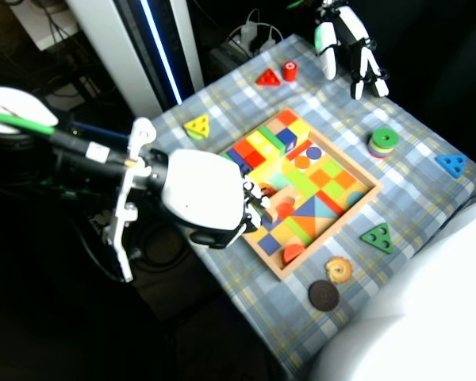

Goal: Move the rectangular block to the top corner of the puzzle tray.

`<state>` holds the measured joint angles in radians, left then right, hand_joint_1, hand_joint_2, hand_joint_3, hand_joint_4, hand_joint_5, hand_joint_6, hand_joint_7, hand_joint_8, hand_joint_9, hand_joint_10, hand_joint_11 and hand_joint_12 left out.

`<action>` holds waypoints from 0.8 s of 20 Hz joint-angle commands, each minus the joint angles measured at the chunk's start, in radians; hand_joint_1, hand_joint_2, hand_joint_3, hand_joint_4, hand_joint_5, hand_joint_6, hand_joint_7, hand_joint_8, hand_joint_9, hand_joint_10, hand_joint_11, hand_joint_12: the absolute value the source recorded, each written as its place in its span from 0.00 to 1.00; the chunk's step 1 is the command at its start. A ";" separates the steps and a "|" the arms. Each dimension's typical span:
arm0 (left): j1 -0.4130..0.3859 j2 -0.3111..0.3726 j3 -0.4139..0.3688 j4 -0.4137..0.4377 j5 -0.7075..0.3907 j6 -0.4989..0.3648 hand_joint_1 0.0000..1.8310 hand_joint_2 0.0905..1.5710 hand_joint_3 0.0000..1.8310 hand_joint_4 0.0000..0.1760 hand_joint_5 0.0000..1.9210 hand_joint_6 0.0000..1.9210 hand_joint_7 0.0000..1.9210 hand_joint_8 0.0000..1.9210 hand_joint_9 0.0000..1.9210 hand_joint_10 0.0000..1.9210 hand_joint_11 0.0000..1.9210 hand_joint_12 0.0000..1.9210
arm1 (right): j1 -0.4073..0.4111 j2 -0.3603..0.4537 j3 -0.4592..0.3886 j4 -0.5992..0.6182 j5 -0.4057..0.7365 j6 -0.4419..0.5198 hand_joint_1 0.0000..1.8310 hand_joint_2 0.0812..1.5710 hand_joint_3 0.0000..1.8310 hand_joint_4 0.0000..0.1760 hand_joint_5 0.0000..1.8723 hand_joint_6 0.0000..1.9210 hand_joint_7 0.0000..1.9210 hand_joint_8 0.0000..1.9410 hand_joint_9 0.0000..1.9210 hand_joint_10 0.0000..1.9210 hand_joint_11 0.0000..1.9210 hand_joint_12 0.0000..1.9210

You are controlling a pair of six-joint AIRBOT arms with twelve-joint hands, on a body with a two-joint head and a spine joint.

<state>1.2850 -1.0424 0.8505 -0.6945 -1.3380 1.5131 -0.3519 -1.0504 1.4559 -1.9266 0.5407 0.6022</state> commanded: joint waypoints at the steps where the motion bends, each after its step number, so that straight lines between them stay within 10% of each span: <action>1: -0.011 0.003 0.002 0.034 -0.110 -0.005 0.38 0.86 0.00 0.43 0.29 0.00 0.08 0.00 0.04 0.00 0.00 0.00 | 0.014 0.001 -0.003 0.025 -0.021 0.001 0.84 0.76 0.01 0.09 0.23 0.01 0.48 0.96 0.74 1.00 0.77 1.00; 7: -0.011 0.003 0.002 0.035 -0.109 -0.005 0.38 0.86 0.00 0.35 0.30 0.00 0.08 0.00 0.05 0.00 0.00 0.00 | 0.014 0.001 0.001 0.020 -0.021 0.000 0.83 0.77 0.01 0.31 0.23 0.00 0.61 1.00 0.73 1.00 0.77 1.00; 12: -0.011 0.002 0.002 0.035 -0.109 -0.005 0.41 0.86 0.00 0.27 0.30 0.00 0.09 0.00 0.05 0.00 0.00 0.00 | 0.014 0.001 0.002 0.019 -0.021 0.000 0.86 0.76 0.00 0.04 0.25 0.00 0.55 1.00 0.75 1.00 0.78 1.00; 15: -0.011 0.003 0.002 0.036 -0.109 -0.005 0.39 0.86 0.00 0.42 0.30 0.00 0.09 0.00 0.05 0.00 0.00 0.00 | 0.014 0.001 0.005 0.016 -0.021 -0.001 0.87 0.76 0.00 0.08 0.24 0.00 0.57 1.00 0.74 1.00 0.77 1.00; 16: -0.011 0.003 0.002 0.036 -0.109 -0.005 0.40 0.86 0.00 0.38 0.30 0.00 0.08 0.00 0.04 0.00 0.00 0.00 | 0.014 0.001 0.005 0.016 -0.021 -0.001 0.76 0.77 0.02 0.11 0.24 0.00 0.41 0.84 0.72 1.00 0.74 1.00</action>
<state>1.2850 -1.0424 0.8505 -0.6949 -1.3365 1.5131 -0.3519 -1.0504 1.4582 -1.9347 0.5411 0.6022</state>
